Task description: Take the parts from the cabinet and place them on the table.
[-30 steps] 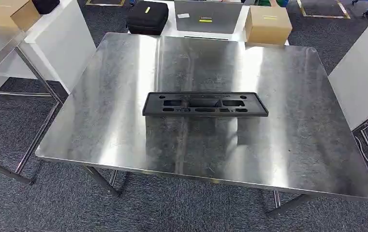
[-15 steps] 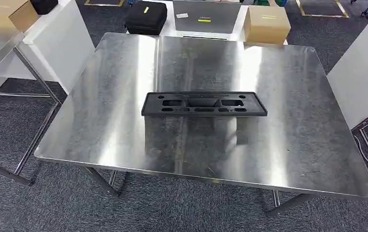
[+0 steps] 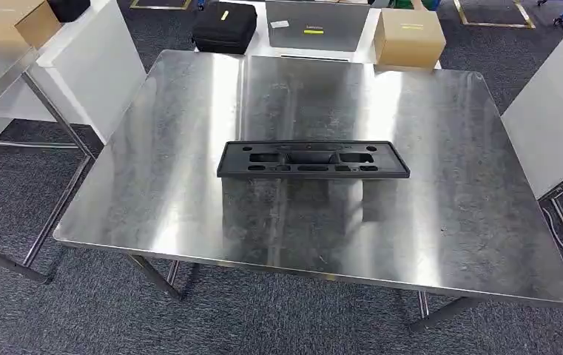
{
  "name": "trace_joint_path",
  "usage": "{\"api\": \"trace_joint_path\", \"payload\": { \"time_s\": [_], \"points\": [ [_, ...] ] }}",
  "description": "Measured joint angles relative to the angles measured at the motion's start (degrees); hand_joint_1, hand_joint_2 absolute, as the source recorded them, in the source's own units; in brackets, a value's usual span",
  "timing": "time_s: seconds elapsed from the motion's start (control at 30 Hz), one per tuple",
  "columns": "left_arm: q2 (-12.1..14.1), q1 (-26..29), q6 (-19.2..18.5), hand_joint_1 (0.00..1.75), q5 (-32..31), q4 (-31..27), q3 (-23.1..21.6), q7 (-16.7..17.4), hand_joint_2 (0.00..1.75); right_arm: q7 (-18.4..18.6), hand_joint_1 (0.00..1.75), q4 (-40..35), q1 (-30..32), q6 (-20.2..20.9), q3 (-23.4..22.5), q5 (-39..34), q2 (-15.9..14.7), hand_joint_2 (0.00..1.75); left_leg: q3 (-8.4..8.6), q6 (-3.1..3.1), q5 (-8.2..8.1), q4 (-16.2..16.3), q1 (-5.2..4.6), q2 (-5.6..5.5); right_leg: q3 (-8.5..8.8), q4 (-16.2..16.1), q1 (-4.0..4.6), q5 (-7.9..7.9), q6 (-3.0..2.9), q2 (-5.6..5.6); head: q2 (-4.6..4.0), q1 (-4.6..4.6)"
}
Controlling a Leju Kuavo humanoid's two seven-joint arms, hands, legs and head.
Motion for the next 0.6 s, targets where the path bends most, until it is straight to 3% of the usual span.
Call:
{"api": "trace_joint_path", "payload": {
  "time_s": [0.27,0.6],
  "points": [
    [-0.3,-0.1,0.0,0.00,-0.6,0.0,0.0,0.0,0.00,3.9,0.00,8.3,-0.6,-4.8,-3.7,2.5,6.8,1.75,0.01,-0.03,0.01,0.0,0.07,0.01,0.00,0.0,0.07,0.01,-0.02,0.02,0.00,0.00],
    [-0.1,-0.2,-0.6,0.00,-0.9,0.1,-0.1,0.0,0.00,8.6,0.00,13.5,-1.4,-0.7,-4.4,6.1,13.7,1.75,0.00,-0.08,0.04,0.0,0.11,0.02,0.02,0.0,0.11,0.01,-0.03,0.01,0.00,-0.02]
  ]
}}
